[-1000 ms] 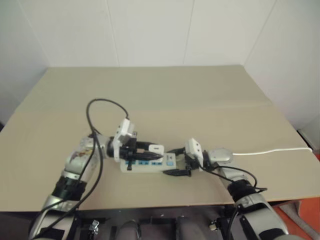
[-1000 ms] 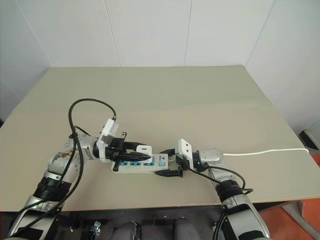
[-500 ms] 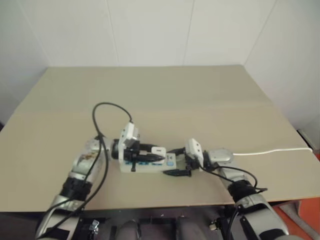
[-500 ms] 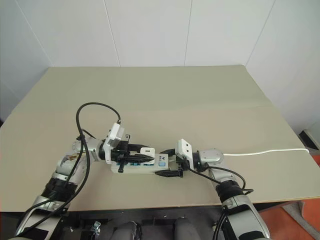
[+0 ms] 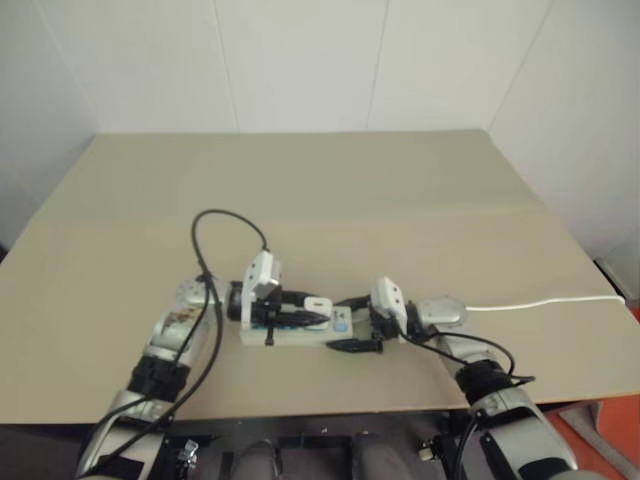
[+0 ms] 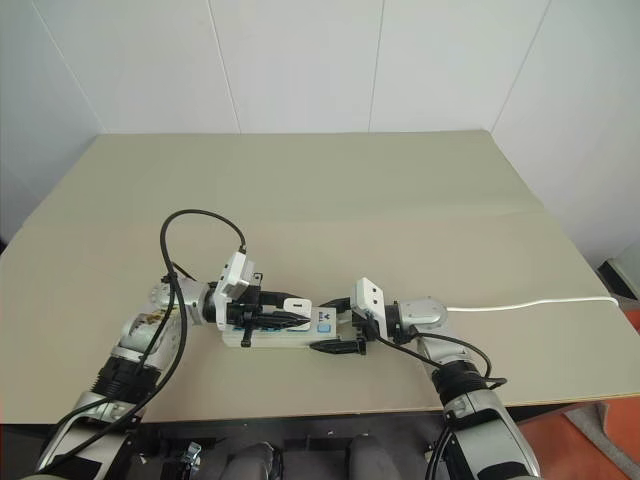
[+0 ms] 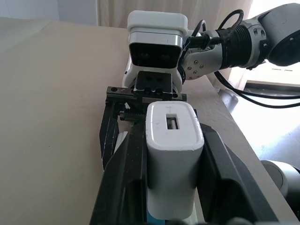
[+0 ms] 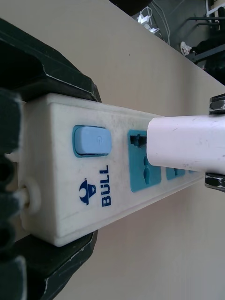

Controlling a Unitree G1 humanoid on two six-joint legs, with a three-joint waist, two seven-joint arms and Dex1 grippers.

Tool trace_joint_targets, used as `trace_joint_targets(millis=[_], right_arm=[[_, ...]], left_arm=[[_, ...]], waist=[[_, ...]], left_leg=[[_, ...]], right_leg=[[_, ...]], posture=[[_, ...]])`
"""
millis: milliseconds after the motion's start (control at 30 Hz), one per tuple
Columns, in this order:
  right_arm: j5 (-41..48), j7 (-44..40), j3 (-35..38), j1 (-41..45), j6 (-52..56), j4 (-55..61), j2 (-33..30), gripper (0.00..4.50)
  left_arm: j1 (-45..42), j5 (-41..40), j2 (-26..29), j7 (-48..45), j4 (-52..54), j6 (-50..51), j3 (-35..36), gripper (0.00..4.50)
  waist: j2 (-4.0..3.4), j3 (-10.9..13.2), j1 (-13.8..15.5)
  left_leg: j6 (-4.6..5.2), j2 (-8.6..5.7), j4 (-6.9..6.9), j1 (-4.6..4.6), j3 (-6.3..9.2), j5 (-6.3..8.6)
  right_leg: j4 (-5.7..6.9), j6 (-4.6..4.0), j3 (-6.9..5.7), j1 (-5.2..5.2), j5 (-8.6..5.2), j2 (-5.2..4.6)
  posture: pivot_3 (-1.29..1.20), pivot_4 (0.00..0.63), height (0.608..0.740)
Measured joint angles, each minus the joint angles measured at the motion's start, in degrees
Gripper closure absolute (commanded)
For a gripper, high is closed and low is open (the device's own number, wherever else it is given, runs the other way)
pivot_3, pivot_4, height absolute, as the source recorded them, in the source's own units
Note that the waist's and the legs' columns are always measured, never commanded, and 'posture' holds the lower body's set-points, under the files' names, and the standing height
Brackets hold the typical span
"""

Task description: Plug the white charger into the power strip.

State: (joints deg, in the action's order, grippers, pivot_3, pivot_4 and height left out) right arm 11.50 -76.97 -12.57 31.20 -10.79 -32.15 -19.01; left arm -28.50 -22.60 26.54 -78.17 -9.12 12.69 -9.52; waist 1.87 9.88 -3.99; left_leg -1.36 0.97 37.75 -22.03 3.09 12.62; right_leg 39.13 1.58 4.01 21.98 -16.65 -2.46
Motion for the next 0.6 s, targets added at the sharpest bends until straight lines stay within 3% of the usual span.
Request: trace_joint_targets(millis=[600], right_arm=[[0.08,-0.05,0.01,0.00,0.83,0.39,0.00,1.05]], left_arm=[[0.29,0.53,0.02,-0.39,-0.25,-2.06,-0.24,3.49]], waist=[[0.00,0.00,-0.03]], left_leg=[[0.00,0.01,-0.06,0.00,0.00,0.00]], right_leg=[[-0.06,0.00,0.00,0.00,0.00,0.00]], posture=[[0.00,0.150,0.740]])
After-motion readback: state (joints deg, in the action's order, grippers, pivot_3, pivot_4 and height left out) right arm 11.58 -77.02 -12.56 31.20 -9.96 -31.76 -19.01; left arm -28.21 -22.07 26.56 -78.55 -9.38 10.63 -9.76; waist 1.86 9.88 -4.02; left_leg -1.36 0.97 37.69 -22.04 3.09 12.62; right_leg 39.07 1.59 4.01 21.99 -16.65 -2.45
